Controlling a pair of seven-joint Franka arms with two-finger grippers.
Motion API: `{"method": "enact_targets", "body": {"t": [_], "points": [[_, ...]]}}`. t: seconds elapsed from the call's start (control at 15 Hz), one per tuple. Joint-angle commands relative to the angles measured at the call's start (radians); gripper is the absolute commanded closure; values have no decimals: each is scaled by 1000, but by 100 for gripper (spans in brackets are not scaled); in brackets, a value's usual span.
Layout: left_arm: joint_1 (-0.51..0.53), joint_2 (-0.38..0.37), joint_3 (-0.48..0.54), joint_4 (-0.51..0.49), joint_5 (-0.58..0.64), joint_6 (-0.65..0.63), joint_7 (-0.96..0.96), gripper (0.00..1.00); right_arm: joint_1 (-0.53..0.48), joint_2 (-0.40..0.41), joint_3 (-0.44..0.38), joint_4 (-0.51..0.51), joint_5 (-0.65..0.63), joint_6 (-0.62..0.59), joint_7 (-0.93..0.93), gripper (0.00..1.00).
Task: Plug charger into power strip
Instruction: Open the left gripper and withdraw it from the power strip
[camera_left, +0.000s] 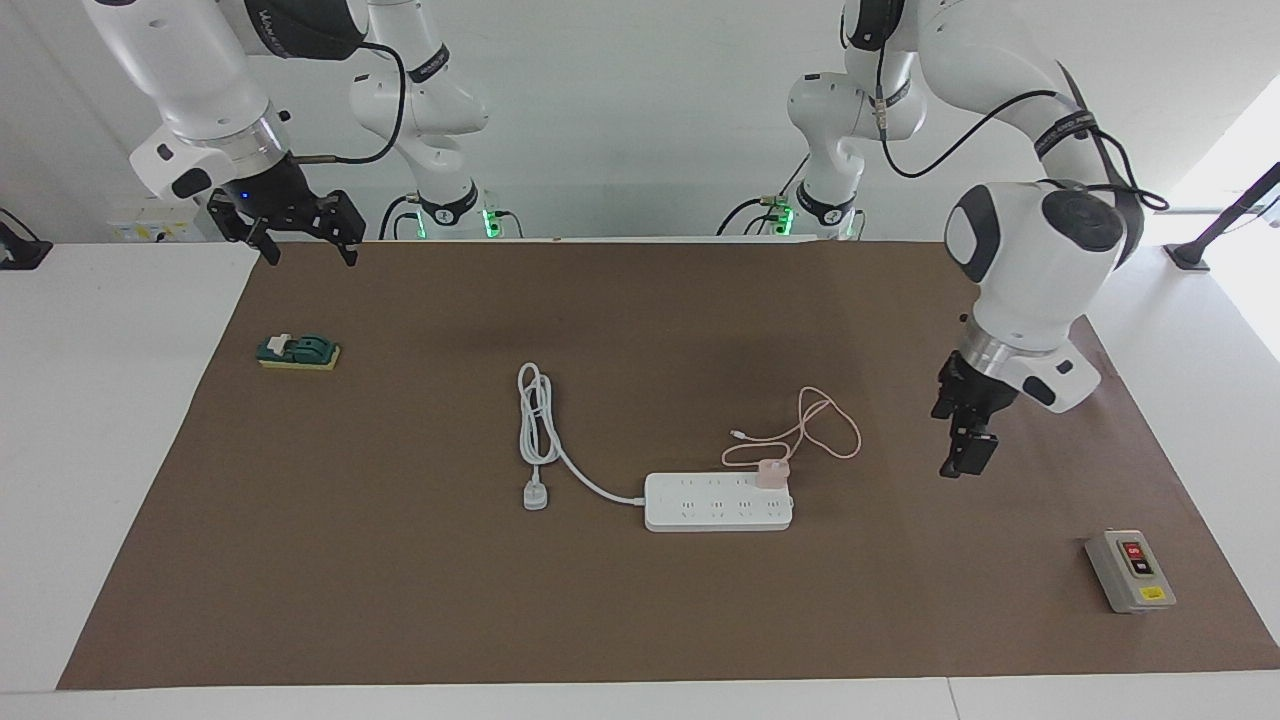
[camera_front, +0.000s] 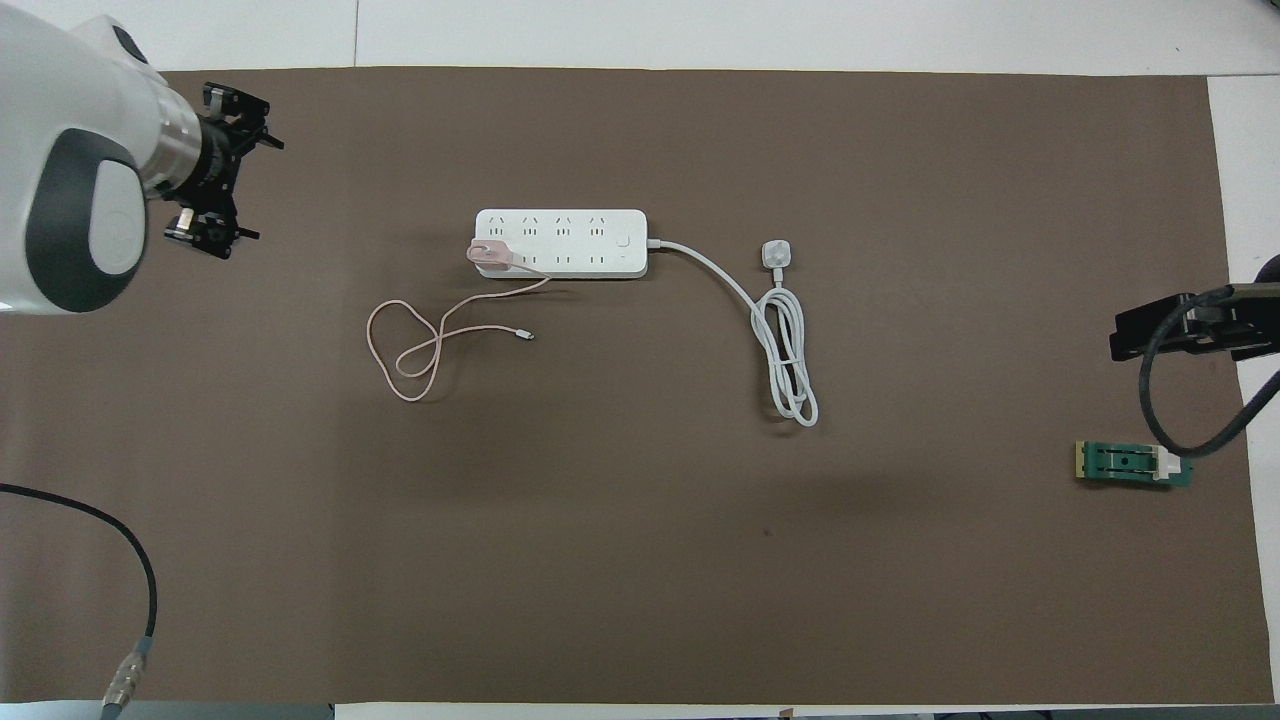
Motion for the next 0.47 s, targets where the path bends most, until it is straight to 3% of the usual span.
{"method": "enact_targets", "body": {"t": [0.0, 0.4], "points": [[81, -53, -7, -15, 13, -60, 260, 0, -18, -25, 11, -28, 21, 12, -6, 0], [215, -139, -4, -14, 18, -169, 771, 0, -18, -25, 11, -28, 21, 12, -6, 0]]}}
